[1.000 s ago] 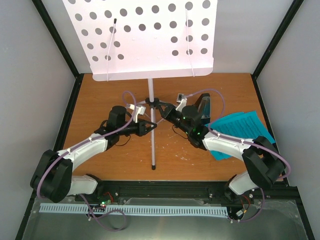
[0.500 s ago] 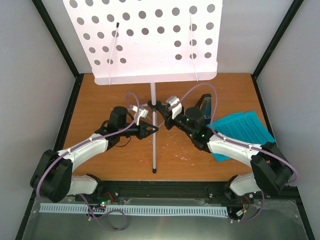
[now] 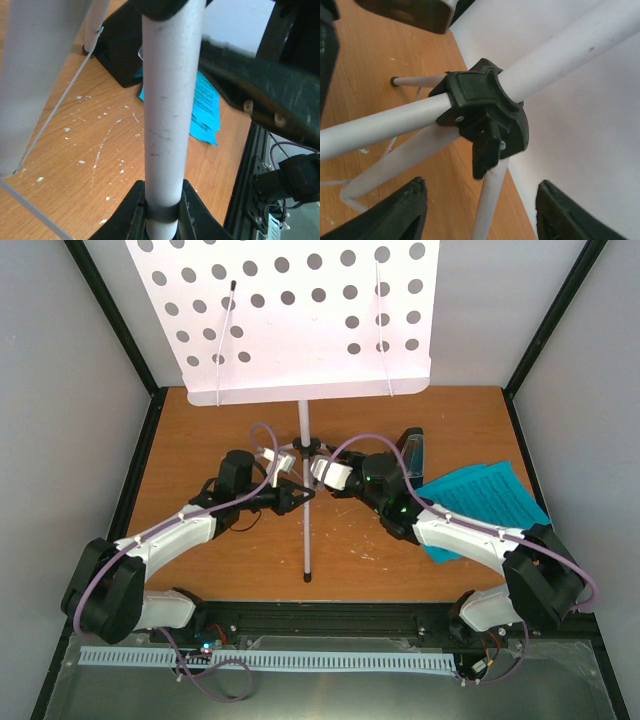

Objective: Pack up the instrument practice props

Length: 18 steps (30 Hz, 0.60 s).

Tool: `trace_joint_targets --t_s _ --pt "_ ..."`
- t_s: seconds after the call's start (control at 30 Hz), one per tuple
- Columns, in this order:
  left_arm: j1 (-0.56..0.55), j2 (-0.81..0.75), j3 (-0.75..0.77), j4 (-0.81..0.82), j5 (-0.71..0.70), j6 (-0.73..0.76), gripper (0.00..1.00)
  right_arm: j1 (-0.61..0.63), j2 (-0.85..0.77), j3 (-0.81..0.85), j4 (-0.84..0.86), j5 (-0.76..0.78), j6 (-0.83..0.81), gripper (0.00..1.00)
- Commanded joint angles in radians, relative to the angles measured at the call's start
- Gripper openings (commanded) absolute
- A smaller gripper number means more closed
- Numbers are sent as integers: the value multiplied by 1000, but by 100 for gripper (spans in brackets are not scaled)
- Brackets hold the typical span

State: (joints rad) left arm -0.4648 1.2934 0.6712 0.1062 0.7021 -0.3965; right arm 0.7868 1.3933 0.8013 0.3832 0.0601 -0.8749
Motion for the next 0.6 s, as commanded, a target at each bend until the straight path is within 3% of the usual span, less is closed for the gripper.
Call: trace_joint_targets --t_s 0.0,0.1,0.2,0.37,0.57 --pt "22 9 34 -58 -60 -82 20 0 -109 -26 4 -32 171 66" --pt "22 -5 31 -64 -75 -89 44 -1 -214 -87 23 -52 390 75" --pt "22 -33 10 -47 -80 -97 62 -3 -309 -146 29 -63 659 84" --pt "22 -44 7 -53 -76 -90 72 -6 -375 -173 27 23 1191 100" --pt "22 -85 -5 -37 -98 -108 79 -58 -268 -150 168 -39 1780 100"
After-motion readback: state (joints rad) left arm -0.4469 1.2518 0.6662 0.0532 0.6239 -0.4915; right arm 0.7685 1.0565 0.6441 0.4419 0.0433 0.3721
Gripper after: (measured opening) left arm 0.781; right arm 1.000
